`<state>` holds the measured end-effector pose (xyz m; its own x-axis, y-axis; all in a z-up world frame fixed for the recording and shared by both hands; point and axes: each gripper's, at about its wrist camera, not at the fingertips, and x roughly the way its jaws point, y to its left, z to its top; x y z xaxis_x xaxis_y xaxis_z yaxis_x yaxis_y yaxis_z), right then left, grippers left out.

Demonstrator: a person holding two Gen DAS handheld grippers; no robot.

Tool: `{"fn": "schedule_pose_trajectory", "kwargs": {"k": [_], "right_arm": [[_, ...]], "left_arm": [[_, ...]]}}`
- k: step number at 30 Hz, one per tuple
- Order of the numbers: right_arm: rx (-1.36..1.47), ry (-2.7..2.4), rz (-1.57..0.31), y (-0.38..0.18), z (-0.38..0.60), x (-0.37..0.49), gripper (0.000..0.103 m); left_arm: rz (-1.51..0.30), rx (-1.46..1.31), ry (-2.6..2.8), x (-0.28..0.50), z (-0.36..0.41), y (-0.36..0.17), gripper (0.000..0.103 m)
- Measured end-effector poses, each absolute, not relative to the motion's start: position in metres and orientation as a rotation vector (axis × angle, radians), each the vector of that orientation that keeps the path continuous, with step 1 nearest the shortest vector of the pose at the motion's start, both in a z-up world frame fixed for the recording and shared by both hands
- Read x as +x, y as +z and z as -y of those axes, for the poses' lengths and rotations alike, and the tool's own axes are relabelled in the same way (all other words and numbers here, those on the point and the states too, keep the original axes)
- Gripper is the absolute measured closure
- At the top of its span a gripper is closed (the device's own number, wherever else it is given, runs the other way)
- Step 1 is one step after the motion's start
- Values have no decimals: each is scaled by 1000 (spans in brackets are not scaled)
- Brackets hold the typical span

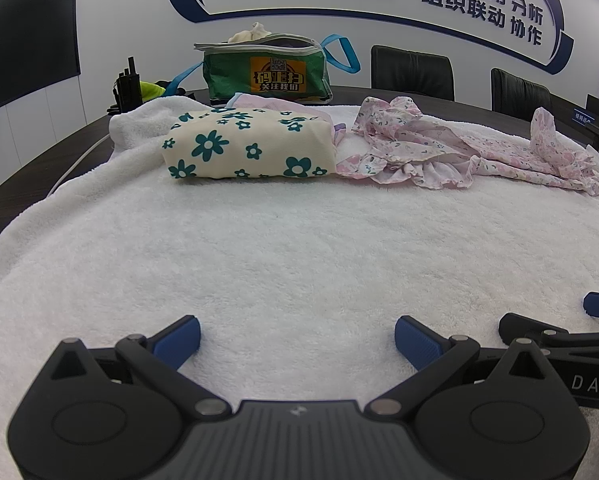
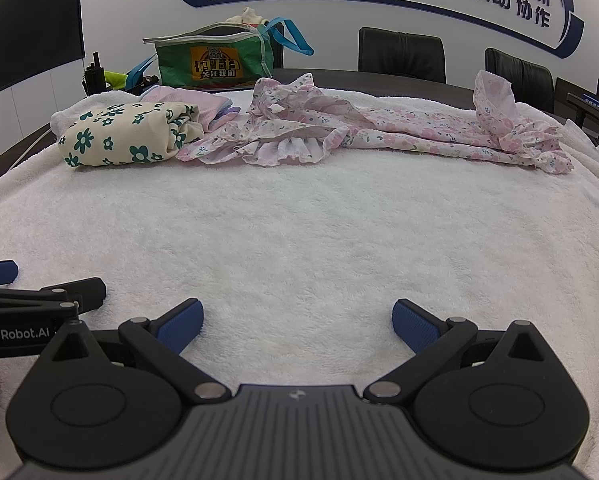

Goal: Fold clothes

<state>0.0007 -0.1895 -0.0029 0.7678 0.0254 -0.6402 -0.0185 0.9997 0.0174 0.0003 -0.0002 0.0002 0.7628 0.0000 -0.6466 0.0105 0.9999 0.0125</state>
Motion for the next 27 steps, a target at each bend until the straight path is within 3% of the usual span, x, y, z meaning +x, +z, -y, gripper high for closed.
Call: {"fn": "schedule_pose_trajectory", "kwargs": {"k": [20, 27], "right_arm": [[34, 50, -689, 1, 193, 3, 0], [264, 208, -491, 62, 219, 17, 0]], "left_arm": [[-691, -18, -35, 2, -6, 4, 1], [-556, 13, -119, 31, -56, 81, 0]]}}
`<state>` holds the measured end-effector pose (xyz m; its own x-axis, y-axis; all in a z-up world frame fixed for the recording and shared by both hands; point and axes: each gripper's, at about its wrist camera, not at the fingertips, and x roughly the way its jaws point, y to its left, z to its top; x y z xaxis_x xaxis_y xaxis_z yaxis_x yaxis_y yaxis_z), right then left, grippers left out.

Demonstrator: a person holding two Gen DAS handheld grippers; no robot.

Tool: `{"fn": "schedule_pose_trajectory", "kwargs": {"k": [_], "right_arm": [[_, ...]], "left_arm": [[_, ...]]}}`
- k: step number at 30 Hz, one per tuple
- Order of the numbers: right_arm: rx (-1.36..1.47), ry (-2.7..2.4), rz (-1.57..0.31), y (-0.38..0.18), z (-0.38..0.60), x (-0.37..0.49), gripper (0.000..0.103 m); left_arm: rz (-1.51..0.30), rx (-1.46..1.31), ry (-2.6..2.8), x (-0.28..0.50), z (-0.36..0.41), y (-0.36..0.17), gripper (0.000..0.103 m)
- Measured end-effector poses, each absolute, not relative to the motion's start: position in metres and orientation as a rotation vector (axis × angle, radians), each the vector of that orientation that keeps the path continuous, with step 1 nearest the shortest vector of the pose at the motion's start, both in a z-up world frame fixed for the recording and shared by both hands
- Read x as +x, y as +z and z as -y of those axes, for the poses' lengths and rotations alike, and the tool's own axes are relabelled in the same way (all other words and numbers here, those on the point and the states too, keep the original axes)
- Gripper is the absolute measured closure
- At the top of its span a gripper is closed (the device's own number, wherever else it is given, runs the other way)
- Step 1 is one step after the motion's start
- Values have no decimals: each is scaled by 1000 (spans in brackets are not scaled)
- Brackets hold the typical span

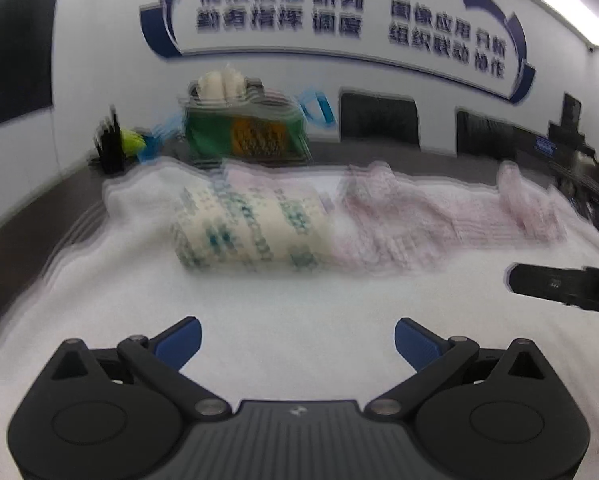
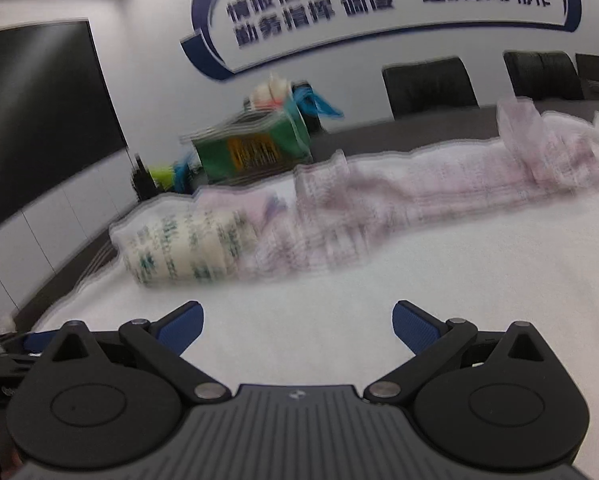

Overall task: Fold clothes
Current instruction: 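Grasp the pink-and-blue garment with both grippers and lift it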

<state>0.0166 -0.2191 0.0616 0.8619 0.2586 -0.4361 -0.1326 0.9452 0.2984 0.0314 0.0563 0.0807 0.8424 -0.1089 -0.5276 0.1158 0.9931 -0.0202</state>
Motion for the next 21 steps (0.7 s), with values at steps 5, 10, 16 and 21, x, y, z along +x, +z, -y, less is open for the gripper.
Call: {"fn": "schedule_pose_trajectory", "kwargs": {"k": [5, 10, 16, 21], "right_arm": [[216, 330, -462, 107, 199, 97, 0], [303, 358, -653, 98, 169, 240, 18], [327, 290, -853, 53, 138, 350, 40], [302, 325, -906, 34, 117, 380, 96]], "left_arm": [[-560, 65, -83, 139, -92, 130, 0], [-694, -94, -92, 276, -130, 118, 28], [-872, -107, -112, 367, -125, 70, 29], [-933, -188, -216, 382, -121, 50, 97]]}}
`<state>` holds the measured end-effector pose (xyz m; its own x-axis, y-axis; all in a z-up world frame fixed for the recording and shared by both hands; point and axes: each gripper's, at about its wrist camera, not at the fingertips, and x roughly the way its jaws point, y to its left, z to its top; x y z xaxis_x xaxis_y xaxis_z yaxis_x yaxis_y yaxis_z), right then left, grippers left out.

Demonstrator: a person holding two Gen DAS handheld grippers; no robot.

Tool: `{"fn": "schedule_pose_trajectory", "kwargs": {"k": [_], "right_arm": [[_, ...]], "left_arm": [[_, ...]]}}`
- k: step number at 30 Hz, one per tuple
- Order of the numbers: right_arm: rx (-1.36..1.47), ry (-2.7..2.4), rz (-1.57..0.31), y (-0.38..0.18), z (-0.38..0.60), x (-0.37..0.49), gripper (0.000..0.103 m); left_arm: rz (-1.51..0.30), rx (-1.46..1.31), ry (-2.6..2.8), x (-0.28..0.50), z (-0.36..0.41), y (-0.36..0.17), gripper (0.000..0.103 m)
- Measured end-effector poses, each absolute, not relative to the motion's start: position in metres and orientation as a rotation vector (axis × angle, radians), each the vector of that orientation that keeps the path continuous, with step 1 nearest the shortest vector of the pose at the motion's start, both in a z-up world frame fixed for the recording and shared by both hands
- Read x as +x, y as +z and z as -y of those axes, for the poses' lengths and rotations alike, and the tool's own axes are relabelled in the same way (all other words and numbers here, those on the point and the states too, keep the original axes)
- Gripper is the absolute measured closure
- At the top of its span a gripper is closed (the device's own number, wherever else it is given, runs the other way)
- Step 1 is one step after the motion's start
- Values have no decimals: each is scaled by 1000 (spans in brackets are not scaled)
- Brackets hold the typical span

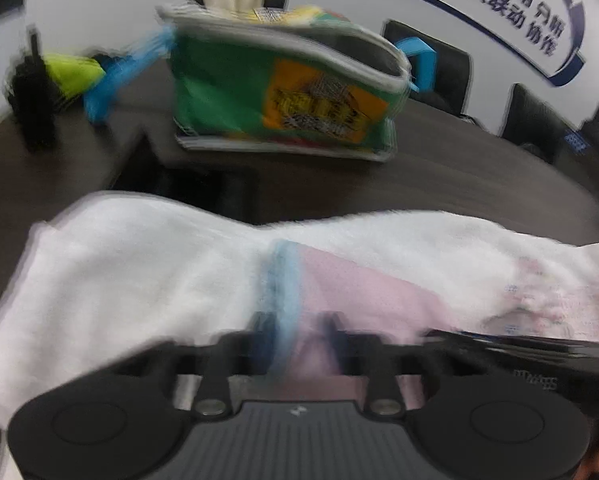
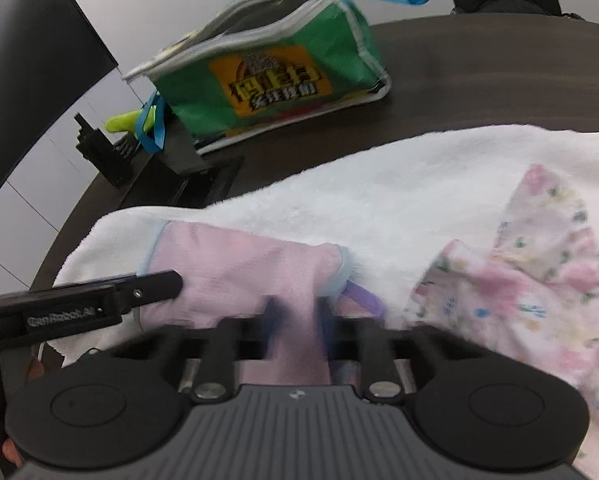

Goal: Fold clothes

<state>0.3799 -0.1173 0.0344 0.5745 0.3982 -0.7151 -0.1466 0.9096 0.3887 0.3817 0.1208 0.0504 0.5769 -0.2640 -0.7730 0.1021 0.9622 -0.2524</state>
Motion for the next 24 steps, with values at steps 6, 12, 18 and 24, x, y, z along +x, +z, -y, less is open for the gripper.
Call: {"fn": "schedule_pose_trajectory", "kwargs": {"k": [6, 12, 18, 24], "right_arm": [[188, 387, -577, 113, 103, 327, 100], [23, 472, -163, 229, 111, 167, 101], [-14, 555, -57, 281, 145, 18, 101], [88, 474, -242, 252, 183, -9, 100]], "left_arm": [[-673, -183, -323, 331, -112, 115, 102], [-257, -247, -473, 183, -101, 220, 102], [-139, -329, -535, 49, -104, 246, 102], [-354, -176, -504, 34, -71, 215, 98]]}}
